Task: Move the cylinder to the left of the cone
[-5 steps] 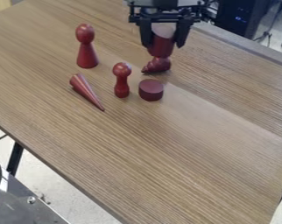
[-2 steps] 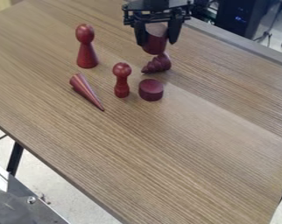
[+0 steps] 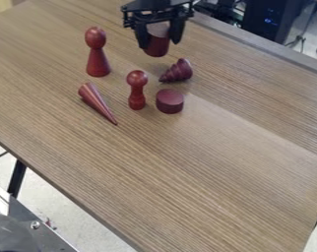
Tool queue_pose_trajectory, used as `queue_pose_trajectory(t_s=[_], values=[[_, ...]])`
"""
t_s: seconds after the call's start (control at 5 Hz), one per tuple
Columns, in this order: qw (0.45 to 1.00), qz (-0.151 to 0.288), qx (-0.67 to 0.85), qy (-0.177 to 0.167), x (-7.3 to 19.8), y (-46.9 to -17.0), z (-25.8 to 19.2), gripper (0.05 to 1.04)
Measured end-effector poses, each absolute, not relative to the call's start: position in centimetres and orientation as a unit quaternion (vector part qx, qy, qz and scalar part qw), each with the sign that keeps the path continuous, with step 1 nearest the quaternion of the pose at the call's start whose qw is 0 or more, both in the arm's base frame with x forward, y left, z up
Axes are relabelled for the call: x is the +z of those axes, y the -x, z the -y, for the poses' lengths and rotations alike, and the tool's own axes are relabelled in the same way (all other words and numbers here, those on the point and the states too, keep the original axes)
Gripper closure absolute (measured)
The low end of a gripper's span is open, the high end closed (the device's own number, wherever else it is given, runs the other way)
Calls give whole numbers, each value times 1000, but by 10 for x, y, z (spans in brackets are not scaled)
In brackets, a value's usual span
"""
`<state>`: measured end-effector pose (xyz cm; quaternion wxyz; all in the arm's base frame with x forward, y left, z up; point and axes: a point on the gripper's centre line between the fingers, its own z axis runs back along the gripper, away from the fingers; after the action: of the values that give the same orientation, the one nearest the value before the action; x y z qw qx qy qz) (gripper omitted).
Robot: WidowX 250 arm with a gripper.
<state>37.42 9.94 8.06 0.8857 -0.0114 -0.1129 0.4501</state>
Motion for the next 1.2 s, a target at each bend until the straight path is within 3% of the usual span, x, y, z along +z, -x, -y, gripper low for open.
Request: queue_pose_trajectory(t_s=[0.4,0.8,1.2], values=[[860,122,496,16,72,-370,-110,294],[868,52,494,2,43,-355,-107,294],[872,43,488,0,42,-359,-108,259]])
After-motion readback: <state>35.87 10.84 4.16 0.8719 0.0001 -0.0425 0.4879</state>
